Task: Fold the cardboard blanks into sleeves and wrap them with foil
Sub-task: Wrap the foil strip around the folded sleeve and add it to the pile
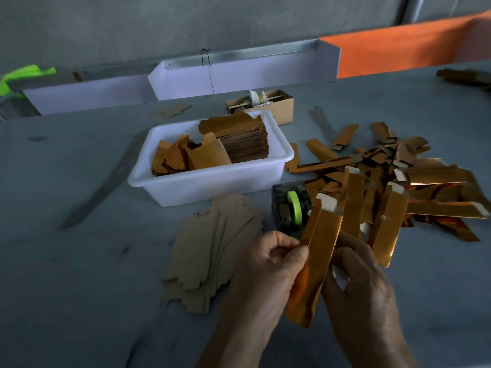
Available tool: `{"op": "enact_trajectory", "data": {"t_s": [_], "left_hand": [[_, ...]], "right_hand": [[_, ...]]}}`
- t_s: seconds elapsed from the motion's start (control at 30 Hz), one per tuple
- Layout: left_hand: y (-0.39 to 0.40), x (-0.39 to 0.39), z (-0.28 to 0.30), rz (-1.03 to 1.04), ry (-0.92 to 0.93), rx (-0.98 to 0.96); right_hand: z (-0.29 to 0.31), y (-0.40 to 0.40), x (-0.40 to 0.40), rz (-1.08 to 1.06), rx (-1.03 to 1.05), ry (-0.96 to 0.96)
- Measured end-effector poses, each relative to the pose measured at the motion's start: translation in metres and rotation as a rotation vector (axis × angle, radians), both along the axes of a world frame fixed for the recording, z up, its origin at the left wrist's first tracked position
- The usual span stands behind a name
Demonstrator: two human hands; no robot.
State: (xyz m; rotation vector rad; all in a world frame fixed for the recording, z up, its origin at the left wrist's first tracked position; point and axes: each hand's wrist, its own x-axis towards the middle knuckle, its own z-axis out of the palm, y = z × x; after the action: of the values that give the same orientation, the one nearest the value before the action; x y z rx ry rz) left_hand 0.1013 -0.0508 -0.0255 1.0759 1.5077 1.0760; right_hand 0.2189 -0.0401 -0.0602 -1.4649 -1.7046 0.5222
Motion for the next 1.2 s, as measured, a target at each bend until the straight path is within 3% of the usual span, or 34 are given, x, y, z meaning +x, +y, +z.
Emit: {"op": "enact_trajectory", "data": {"t_s": [0.23,0.53,0.67,0.83,1.0,1.2], "left_hand": [[0.002,-0.001,0.002,0.0,0.002,-0.027],[0.001,0.004,0.0,0.064,-0.075,-0.04],[-0.003,0.003,0.001,0.149,-0.083,-0.009],[-0.007,0.0,0.007,0.181,-0.153,0.023],[-0.01,0.005,0.013,0.179,-0.248,0.006],[-0.016,0.009,0.018,0.142,-0.261,-0.01]], "right_hand": [[0.005,0.003,0.0,-0.004,0.027,-0.065],[0.012,0.005,0.013,0.079,-0.021,0.009],[0.024,0.007,0.025,0.032,-0.078,0.15],[0.054,0.009,0.036,0.175,-0.301,0.565],[0.066,0.006,0.032,0.433,-0.315,0.413],[0.062,0.006,0.026,0.426,-0.2,0.139]]}}
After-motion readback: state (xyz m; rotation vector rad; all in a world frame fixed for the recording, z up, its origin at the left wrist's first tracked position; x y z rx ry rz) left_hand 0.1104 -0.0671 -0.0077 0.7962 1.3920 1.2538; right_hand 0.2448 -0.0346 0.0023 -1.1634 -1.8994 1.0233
